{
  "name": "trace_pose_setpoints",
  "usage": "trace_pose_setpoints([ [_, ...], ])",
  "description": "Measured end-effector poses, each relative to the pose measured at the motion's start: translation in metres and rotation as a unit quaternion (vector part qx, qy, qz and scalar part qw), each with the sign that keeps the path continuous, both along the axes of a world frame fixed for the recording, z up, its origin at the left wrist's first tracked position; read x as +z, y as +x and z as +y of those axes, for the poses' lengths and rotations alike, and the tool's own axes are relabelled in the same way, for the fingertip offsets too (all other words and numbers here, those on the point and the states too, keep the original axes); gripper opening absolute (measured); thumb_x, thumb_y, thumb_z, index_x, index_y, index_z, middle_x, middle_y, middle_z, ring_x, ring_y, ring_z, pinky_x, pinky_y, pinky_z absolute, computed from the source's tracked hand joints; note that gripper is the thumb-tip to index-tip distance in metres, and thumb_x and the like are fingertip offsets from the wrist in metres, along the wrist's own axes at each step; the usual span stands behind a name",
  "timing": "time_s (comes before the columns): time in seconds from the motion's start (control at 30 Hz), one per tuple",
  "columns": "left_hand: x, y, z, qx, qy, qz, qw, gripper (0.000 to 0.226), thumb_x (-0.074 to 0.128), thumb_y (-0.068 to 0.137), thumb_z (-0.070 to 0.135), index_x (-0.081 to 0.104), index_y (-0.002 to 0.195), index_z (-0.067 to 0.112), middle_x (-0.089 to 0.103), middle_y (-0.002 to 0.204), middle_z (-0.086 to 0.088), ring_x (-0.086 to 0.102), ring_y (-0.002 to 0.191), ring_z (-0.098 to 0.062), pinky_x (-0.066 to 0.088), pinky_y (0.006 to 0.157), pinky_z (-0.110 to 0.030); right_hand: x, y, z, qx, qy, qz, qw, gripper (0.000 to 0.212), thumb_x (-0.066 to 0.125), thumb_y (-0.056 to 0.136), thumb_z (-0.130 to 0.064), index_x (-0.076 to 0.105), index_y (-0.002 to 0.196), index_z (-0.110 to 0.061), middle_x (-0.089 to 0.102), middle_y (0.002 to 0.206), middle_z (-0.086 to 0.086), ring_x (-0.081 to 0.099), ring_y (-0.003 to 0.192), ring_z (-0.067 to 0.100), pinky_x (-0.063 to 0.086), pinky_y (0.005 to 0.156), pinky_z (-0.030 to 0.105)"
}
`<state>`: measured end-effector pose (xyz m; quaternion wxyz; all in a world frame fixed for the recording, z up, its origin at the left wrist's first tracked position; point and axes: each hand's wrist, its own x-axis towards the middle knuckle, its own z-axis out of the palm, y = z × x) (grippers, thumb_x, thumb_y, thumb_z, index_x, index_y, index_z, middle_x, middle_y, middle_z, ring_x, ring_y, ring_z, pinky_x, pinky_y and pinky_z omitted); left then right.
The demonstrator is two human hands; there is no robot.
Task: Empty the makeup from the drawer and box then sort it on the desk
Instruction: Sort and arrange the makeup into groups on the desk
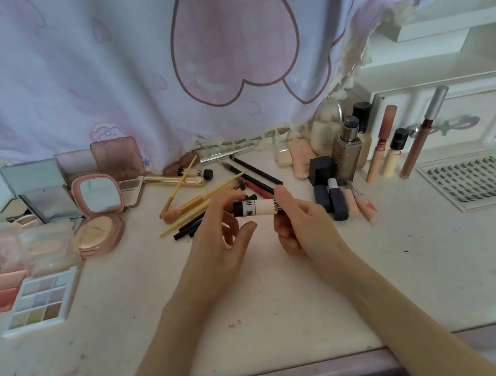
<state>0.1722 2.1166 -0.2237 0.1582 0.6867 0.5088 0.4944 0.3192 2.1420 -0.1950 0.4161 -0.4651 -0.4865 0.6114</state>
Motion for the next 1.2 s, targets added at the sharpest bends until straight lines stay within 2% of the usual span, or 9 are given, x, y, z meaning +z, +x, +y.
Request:
trace_pose_setpoints([
  [0.1,0.003,0.002,-0.001,0.022,-0.010,0.035,0.999,0.032,0.060,0.087,0.016,0.044,0.097,0.042,0.049,0.078,0.013,0.048,0.069,-0.006,0.041,0.064,-0.016,0.000,0.003,0.000,-0.010,-0.007,0.012,1.000,0.045,0.050,0.092,-0.042,0.046,0.057,-0.014,0.036,0.044,-0.005,0.028,0.037,0.008,0.020,0.040,0.021],
  [0.2,0.007,0.004,-0.001,0.053,-0.035,0.030,0.998,0.015,0.049,0.088,0.035,0.047,0.073,0.036,0.045,0.060,0.012,0.045,0.057,-0.003,0.036,0.054,-0.014,-0.002,0.004,-0.001,0.008,0.025,-0.007,1.000,0.037,0.049,0.093,-0.038,0.052,0.066,-0.012,0.041,0.049,-0.006,0.032,0.040,0.006,0.024,0.040,0.018],
  [0.3,0.008,0.001,-0.001,0.120,-0.040,-0.045,0.991,0.046,0.039,0.088,0.054,0.052,0.057,0.022,0.048,0.051,0.002,0.047,0.052,-0.007,0.035,0.050,-0.016,-0.005,0.002,-0.001,0.046,0.056,-0.022,0.997,0.020,0.048,0.095,-0.027,0.057,0.083,-0.013,0.048,0.059,-0.004,0.039,0.044,0.003,0.033,0.043,0.015],
  [0.43,0.011,-0.004,0.001,0.069,-0.075,-0.097,0.990,0.014,0.048,0.082,0.038,0.053,0.093,0.031,0.056,0.069,0.005,0.052,0.061,-0.001,0.042,0.057,-0.016,-0.008,0.003,0.001,0.035,0.052,0.007,0.998,0.014,0.049,0.095,-0.020,0.059,0.089,-0.012,0.054,0.063,-0.002,0.043,0.048,0.005,0.035,0.045,0.016],
  [0.5,0.008,-0.004,0.000,0.005,-0.076,-0.118,0.990,0.028,0.059,0.077,0.029,0.050,0.104,0.032,0.055,0.078,0.007,0.054,0.069,-0.003,0.046,0.063,-0.017,-0.009,0.004,0.002,0.018,0.036,0.043,0.998,0.015,0.050,0.095,-0.018,0.061,0.089,-0.010,0.055,0.063,0.000,0.044,0.050,0.009,0.035,0.046,0.020],
  [0.67,0.010,-0.004,0.001,0.030,-0.041,-0.128,0.991,0.017,0.060,0.081,0.016,0.050,0.088,0.028,0.054,0.079,0.010,0.052,0.065,-0.002,0.044,0.062,-0.014,-0.009,0.006,0.003,0.036,-0.012,0.128,0.991,0.014,0.049,0.095,-0.012,0.062,0.091,-0.008,0.062,0.067,0.004,0.052,0.053,0.011,0.040,0.048,0.020],
  [0.77,0.012,-0.006,0.002,0.106,-0.037,-0.123,0.986,0.021,0.055,0.089,0.011,0.048,0.080,0.028,0.051,0.072,0.004,0.047,0.062,-0.005,0.041,0.059,-0.013,-0.011,0.005,0.000,0.064,0.085,0.005,0.994,0.012,0.054,0.092,-0.007,0.060,0.094,-0.017,0.065,0.079,-0.002,0.058,0.063,0.006,0.047,0.055,0.018],
  [0.9,0.015,-0.005,0.001,0.173,-0.026,-0.125,0.977,0.020,0.053,0.090,0.017,0.049,0.073,0.026,0.050,0.066,0.004,0.045,0.057,-0.001,0.037,0.054,-0.010,-0.021,-0.001,-0.004,0.100,0.301,-0.257,0.913,0.021,0.061,0.086,-0.011,0.059,0.104,-0.020,0.055,0.092,-0.012,0.052,0.080,0.000,0.040,0.069,0.007],
  [1.2,0.013,-0.004,-0.001,0.213,-0.013,-0.152,0.965,0.021,0.054,0.090,0.025,0.050,0.070,0.023,0.047,0.062,0.004,0.041,0.053,-0.003,0.034,0.053,-0.011,-0.026,-0.004,-0.002,0.112,0.351,-0.324,0.871,0.028,0.062,0.086,-0.014,0.060,0.113,-0.020,0.048,0.097,-0.015,0.043,0.088,0.002,0.029,0.072,0.005],
])
